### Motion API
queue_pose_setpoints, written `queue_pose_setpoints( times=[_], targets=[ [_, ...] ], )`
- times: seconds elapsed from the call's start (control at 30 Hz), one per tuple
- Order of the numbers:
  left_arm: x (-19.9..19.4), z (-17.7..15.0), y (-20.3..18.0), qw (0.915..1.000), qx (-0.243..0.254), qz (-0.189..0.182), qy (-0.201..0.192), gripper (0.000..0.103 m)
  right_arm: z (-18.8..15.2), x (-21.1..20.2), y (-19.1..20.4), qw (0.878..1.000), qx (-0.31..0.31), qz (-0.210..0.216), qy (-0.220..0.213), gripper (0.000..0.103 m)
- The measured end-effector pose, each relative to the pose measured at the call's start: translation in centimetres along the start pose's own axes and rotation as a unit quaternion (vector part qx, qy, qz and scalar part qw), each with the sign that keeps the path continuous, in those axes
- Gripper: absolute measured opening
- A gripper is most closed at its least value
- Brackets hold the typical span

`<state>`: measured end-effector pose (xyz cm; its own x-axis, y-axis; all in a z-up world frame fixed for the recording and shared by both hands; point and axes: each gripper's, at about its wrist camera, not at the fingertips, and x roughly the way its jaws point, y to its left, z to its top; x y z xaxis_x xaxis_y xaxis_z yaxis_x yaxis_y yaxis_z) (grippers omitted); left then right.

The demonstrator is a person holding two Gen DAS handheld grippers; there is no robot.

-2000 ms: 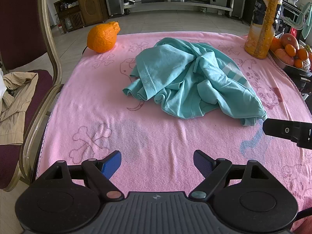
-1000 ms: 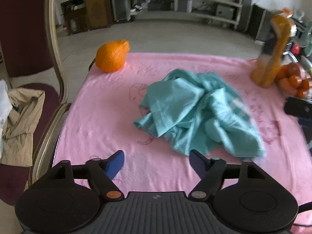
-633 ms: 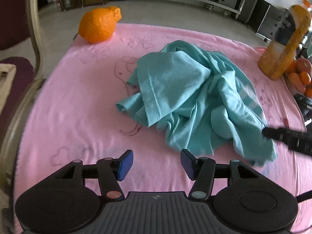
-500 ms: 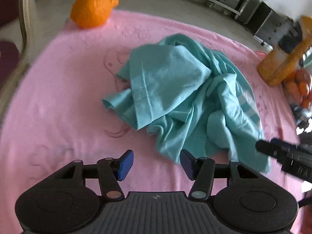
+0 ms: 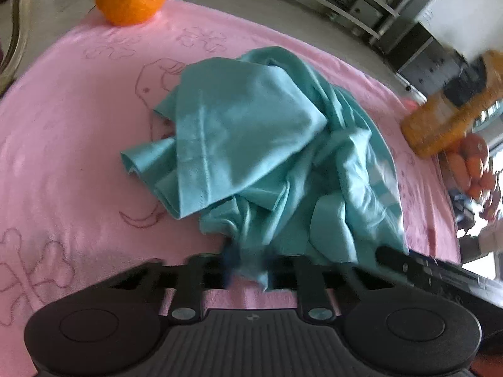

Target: Fold clothes

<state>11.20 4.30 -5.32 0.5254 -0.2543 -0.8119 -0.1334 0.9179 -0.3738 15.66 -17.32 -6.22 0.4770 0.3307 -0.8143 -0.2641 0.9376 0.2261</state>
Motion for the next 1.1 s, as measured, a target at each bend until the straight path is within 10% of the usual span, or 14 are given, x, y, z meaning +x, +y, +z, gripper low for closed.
queue_pose_setpoints(
  times=[0.07, 0.23, 0.37, 0.5, 0.7, 1.1],
  targets=[
    [-0.5, -0.3, -0.3, 0.9999, 0.005, 0.006, -0.013, 0.003, -0.1, 0.2, 0.3, 1.0, -0.002, -0.017, 0.0, 0.006],
    [-6.5, -0.3, -1.2, 0.994, 0.039, 0.03, -0.097, 0.002, 0.6, -5.2, -1.4, 0.99, 0.109, 0.044, -0.082, 0.005],
    [-13.6, -1.8, -0.5, 0.9878, 0.035, 0.0, -0.152, 0.003, -1.3, -12.3, -5.6, 0.946, 0.245, 0.138, -0.158, 0.005],
    [-16.0, -6.0, 0.9, 0.9929, 0.043, -0.028, -0.108, 0.006, -5.4, -16.4, -9.3, 0.925, 0.298, 0.153, -0.177, 0.006],
    [-11.9, -11.6, 3.4, 0.9986, 0.031, 0.042, -0.003, 0.008, -12.2, -15.1, -12.8, 0.933, 0.351, 0.044, -0.061, 0.023],
    [-11.1, -9.6, 5.6, 0.9983, -0.041, 0.029, -0.029, 0.035, -10.6, -13.3, -4.2, 0.981, 0.169, 0.077, -0.052, 0.057]
  ],
)
